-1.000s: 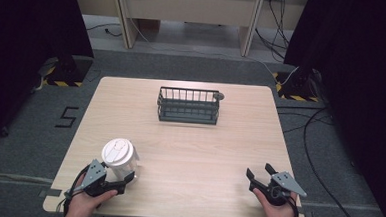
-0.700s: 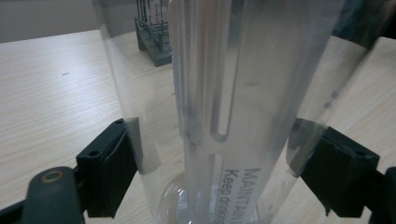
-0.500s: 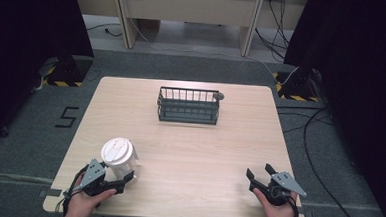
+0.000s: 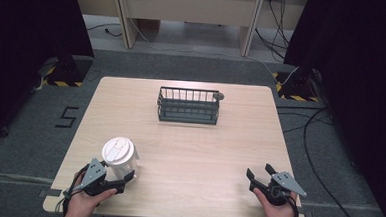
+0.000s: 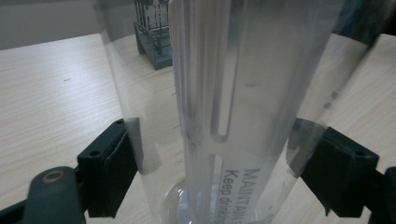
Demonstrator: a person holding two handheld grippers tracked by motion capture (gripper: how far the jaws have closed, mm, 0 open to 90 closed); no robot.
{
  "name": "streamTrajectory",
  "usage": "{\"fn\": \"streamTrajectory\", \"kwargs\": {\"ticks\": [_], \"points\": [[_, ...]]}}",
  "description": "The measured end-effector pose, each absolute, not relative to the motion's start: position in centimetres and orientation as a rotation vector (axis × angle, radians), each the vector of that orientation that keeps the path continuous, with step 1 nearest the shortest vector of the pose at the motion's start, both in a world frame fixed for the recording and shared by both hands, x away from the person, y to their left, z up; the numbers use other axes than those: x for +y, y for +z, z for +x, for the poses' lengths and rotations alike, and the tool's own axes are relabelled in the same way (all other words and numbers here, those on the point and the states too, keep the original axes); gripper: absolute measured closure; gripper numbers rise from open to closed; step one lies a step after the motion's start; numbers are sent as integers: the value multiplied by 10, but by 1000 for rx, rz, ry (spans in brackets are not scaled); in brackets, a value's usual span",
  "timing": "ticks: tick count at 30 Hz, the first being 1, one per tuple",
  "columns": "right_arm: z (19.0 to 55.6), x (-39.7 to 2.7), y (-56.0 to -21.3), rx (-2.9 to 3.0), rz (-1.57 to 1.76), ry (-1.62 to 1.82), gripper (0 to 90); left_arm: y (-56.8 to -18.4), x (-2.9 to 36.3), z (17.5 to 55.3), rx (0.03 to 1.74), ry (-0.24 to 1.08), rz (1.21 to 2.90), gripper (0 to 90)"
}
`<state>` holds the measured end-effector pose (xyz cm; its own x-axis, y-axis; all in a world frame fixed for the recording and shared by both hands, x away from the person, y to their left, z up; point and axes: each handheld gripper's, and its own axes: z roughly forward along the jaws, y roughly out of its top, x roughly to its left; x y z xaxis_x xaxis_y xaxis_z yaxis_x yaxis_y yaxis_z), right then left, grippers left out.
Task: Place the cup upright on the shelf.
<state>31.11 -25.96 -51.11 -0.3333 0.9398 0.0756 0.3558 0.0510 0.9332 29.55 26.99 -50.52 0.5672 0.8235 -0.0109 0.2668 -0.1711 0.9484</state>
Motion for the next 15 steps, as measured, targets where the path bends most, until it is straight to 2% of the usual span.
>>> {"fn": "streamTrajectory", "kwargs": {"ticks": [15], "points": [[311, -260, -511, 1744, 1309, 1285, 249, -494, 262, 307, 892, 639, 1723, 178]]}}
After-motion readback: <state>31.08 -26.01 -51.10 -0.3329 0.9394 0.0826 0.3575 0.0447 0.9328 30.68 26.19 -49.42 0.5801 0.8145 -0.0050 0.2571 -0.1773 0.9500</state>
